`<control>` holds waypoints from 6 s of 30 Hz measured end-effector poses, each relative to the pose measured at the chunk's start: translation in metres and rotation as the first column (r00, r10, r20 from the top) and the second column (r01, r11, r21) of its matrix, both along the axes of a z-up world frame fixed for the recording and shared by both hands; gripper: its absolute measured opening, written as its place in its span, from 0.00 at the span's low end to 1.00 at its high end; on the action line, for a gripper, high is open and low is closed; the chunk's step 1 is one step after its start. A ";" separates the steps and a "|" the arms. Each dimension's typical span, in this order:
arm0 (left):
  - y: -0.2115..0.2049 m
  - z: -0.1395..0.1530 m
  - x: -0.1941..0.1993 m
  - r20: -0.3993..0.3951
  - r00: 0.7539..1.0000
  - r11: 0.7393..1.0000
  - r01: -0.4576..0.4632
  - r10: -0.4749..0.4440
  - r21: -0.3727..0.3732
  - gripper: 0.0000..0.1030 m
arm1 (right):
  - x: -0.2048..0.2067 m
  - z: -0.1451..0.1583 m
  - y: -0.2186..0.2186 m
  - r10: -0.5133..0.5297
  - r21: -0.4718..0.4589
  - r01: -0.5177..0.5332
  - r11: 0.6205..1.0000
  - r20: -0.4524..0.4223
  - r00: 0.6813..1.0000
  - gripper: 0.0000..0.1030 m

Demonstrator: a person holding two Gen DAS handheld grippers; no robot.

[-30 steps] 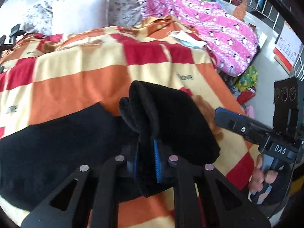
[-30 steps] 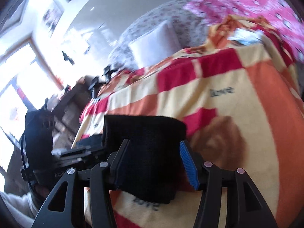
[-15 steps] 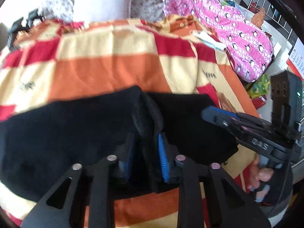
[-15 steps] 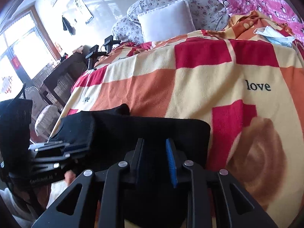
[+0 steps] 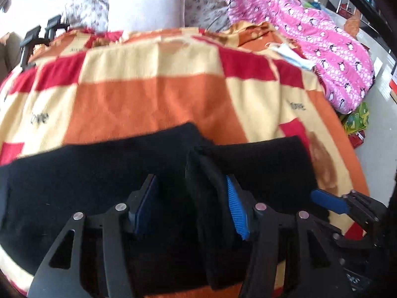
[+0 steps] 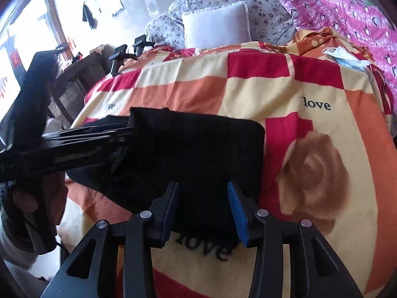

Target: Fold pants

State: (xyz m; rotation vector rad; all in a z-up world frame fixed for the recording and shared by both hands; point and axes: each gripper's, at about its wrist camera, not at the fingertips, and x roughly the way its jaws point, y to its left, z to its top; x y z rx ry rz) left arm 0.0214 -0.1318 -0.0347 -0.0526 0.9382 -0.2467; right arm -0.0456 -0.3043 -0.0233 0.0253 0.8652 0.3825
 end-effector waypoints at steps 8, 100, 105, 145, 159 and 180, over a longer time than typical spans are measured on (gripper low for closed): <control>0.009 0.012 -0.013 0.032 0.999 1.000 -0.009 0.009 -0.005 0.56 | 0.001 0.030 -0.010 0.030 0.109 -0.031 0.994 0.010 1.000 0.53; 0.225 0.008 -0.104 0.001 0.916 0.914 -0.402 0.402 -0.051 0.78 | 0.081 0.019 0.221 0.353 0.052 -0.350 0.935 -0.054 0.934 0.72; 0.238 -0.007 -0.102 -0.051 0.890 0.885 -0.456 0.453 -0.097 0.80 | 0.094 0.018 0.254 0.402 0.054 -0.400 0.915 -0.043 0.915 0.73; 0.166 0.060 -0.074 0.242 0.950 0.941 -0.115 0.198 -0.319 0.11 | 0.127 0.047 0.198 0.367 0.354 -0.351 0.867 0.024 0.930 0.32; 0.093 0.005 -0.057 0.150 0.988 0.966 0.075 -0.038 -0.247 0.11 | 0.115 0.012 0.079 0.186 0.585 -0.074 0.808 -0.134 0.973 0.81; 0.148 0.025 -0.112 0.251 0.967 0.997 0.046 -0.027 -0.070 0.81 | 0.086 -0.008 0.132 0.251 0.491 -0.155 0.857 -0.136 0.958 0.86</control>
